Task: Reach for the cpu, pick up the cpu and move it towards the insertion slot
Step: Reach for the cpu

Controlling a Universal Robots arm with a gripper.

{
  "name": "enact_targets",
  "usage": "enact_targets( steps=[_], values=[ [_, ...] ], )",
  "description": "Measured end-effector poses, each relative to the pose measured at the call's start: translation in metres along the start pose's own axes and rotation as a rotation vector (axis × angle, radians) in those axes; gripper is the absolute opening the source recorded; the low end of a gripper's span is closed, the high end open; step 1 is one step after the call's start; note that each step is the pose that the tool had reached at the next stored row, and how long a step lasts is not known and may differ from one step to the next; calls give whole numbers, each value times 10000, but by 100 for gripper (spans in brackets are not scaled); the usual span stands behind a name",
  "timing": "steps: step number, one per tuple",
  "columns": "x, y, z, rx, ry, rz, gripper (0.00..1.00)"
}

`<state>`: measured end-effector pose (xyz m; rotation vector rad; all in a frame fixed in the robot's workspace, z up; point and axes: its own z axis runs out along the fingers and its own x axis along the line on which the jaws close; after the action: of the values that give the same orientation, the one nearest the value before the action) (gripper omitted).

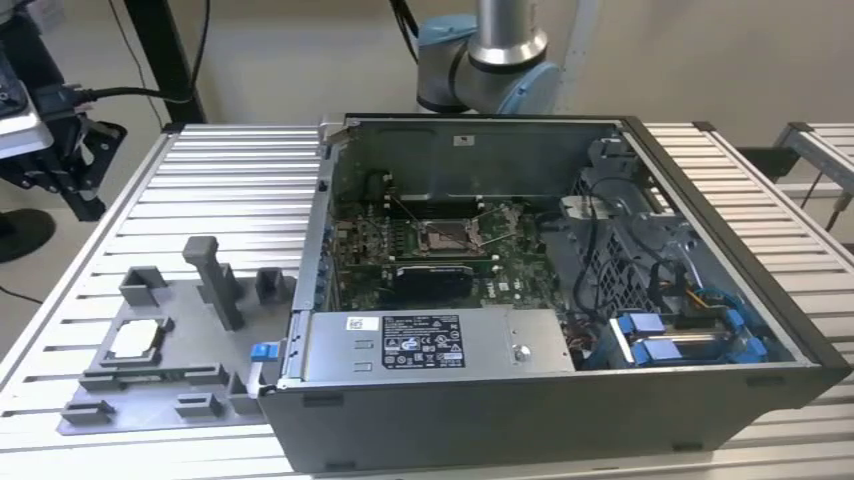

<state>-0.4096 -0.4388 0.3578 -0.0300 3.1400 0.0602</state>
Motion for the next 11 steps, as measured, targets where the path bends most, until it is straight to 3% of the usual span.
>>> enact_targets(
  steps=[3, 11],
  values=[
    [2, -50, 0, 1, 1, -1, 0],
    [3, -55, 0, 1, 1, 0, 0]
  ],
)
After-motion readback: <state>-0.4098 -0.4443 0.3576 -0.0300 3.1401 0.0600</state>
